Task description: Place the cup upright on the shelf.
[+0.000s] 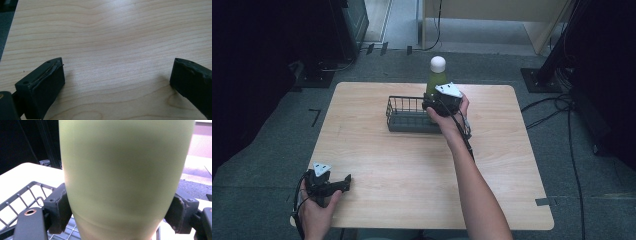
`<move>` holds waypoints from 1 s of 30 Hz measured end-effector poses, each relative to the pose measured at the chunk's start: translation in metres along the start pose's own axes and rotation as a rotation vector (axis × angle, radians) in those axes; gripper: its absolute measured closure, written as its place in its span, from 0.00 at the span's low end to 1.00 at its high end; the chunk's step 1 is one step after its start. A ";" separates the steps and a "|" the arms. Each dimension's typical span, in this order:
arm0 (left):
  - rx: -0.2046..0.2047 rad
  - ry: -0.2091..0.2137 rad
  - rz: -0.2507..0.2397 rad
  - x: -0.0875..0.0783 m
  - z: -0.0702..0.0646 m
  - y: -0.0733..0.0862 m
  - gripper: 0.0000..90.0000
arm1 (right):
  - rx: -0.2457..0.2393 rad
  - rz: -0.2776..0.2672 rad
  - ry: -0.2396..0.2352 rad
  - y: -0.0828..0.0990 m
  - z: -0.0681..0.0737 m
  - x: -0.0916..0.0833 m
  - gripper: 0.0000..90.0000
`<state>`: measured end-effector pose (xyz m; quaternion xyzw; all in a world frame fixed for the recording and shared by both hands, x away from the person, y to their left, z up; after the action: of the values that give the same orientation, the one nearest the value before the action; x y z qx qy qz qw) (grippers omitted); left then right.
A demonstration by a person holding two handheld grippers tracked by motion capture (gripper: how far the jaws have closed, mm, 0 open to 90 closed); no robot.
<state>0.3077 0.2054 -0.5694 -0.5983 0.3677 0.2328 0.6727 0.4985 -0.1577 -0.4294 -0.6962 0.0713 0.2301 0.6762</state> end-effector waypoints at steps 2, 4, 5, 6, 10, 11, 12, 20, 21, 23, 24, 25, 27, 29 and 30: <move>0.000 0.000 0.000 0.000 0.000 0.000 0.00 | 0.004 0.003 -0.007 0.000 0.000 -0.001 0.19; 0.000 0.000 0.000 0.000 0.000 0.000 0.00 | 0.026 -0.001 -0.018 -0.001 -0.003 -0.004 0.14; 0.000 0.000 0.000 0.000 0.000 0.000 0.00 | 0.026 -0.001 -0.018 -0.001 -0.003 -0.004 0.14; 0.000 0.000 0.000 0.000 0.000 0.000 0.00 | 0.038 0.002 -0.032 0.000 -0.003 -0.005 0.14; 0.000 0.000 0.000 0.000 0.000 0.000 0.00 | 0.038 0.026 -0.063 0.003 -0.002 -0.010 0.04; 0.000 0.000 0.000 0.000 0.000 0.000 0.00 | 0.035 0.037 -0.077 0.005 -0.001 -0.015 0.02; 0.000 0.000 0.000 0.000 0.000 0.000 0.00 | 0.035 0.037 -0.077 0.005 -0.001 -0.015 0.02; 0.000 0.000 0.000 0.000 0.000 0.000 0.00 | 0.031 0.024 -0.109 0.016 -0.006 -0.039 0.00; 0.000 0.000 0.000 0.000 0.000 0.000 0.00 | 0.032 0.023 -0.109 0.017 -0.006 -0.042 0.00; 0.000 0.000 0.000 0.000 0.000 0.000 0.00 | 0.028 0.021 -0.107 0.021 -0.008 -0.046 0.00; 0.000 0.000 0.000 0.000 0.000 0.000 0.00 | 0.023 0.021 -0.106 0.023 -0.009 -0.049 0.00; 0.000 0.000 0.000 0.000 0.000 0.000 0.00 | 0.020 0.019 -0.106 0.025 -0.010 -0.051 0.00; 0.000 0.000 0.000 0.000 0.000 0.000 0.00 | 0.020 0.024 -0.108 0.032 -0.013 -0.058 0.00; 0.000 0.000 0.000 0.000 0.000 0.000 0.00 | 0.019 0.025 -0.113 0.037 -0.014 -0.063 0.00; 0.000 0.000 0.000 0.000 0.000 0.000 0.00 | 0.019 0.025 -0.113 0.037 -0.014 -0.063 0.00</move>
<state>0.3077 0.2053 -0.5694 -0.5984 0.3677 0.2328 0.6727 0.4308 -0.1875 -0.4369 -0.6745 0.0438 0.2770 0.6829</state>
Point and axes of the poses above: each handheld gripper's, and its own axes: x roughly forward along the jaws, y roughly out of its underside, z roughly to its left, the point moved 7 cm from there along x, roughly forward along the jaws, and after that the axes turned 4 degrees about z, right-handed, at the moved point
